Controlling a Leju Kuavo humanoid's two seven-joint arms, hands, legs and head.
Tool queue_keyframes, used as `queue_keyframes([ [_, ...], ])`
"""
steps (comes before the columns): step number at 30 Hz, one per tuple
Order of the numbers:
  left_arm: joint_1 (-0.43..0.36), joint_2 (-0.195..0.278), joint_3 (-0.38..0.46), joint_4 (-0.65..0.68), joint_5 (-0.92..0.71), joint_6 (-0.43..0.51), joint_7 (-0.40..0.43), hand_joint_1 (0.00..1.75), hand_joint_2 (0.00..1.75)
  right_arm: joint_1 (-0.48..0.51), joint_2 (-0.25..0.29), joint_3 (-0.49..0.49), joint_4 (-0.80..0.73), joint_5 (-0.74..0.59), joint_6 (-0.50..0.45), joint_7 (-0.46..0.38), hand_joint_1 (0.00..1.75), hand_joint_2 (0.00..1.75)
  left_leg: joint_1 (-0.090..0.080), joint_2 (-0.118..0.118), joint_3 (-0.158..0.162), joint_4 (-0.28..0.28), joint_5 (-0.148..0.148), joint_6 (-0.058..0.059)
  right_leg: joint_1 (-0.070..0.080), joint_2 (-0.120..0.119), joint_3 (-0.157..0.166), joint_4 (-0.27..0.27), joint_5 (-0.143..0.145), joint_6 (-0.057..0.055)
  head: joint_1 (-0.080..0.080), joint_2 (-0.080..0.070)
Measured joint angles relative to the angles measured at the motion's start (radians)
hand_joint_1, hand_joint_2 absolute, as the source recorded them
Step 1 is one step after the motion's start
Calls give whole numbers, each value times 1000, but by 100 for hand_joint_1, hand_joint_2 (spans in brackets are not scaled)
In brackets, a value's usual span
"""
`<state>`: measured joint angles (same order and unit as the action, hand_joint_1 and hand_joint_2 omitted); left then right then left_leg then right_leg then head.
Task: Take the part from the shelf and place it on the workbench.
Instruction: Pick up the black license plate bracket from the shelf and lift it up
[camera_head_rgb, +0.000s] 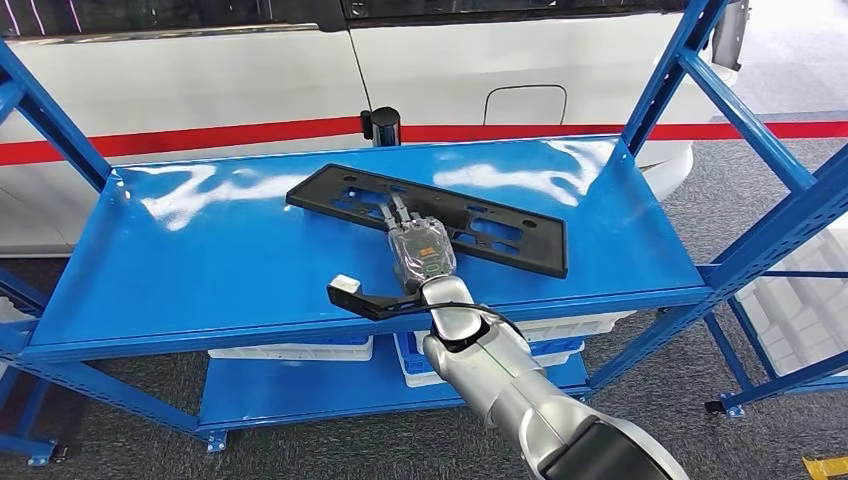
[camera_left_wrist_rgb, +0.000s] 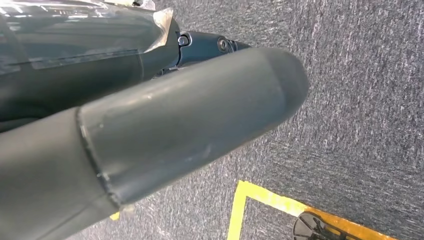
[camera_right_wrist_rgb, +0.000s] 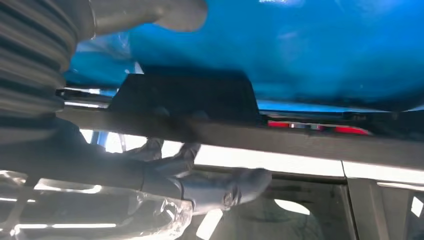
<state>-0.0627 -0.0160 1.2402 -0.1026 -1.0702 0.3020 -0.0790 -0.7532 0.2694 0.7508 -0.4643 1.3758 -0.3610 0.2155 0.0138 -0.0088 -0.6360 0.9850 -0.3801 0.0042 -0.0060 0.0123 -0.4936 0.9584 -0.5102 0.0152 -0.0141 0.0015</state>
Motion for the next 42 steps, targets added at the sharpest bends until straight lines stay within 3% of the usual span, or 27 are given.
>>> queue_keyframes([
  [30, 0, -16, 10, 0, -19, 17, 5, 0, 0, -2, -5, -22, -8, 95, 23, 54, 0, 175, 0, 0, 3, 0, 0, 0, 0, 0, 3, 0, 0, 0, 0, 0],
  [31, 0, -17, 10, 0, -19, 17, 5, 0, 0, -2, -5, -22, -8, 95, 23, 54, 5, 175, 0, 0, 3, 0, 0, 0, 0, 0, 3, 0, 0, 0, 0, 0],
  [35, 0, -17, 11, 0, -19, 17, 5, 0, 0, -1, -5, -22, -8, 95, 24, 54, 152, 175, 0, 0, 3, 0, 0, 0, 0, 0, 3, 0, 0, 0, 0, 0],
  [37, 0, -17, 11, 0, -19, 17, 5, 0, 0, 0, -6, -23, -8, 97, 27, 55, 163, 175, 0, 0, 3, 0, 0, 0, 0, 0, 3, 0, 0, 0, 0, 0],
  [42, 0, -16, 13, 0, -20, 14, 11, 0, 0, 0, -10, -23, -8, 120, 38, 63, 171, 175, 0, 0, 3, 0, 0, 0, 0, 0, 3, 0, 0, 0, 0, 0],
])
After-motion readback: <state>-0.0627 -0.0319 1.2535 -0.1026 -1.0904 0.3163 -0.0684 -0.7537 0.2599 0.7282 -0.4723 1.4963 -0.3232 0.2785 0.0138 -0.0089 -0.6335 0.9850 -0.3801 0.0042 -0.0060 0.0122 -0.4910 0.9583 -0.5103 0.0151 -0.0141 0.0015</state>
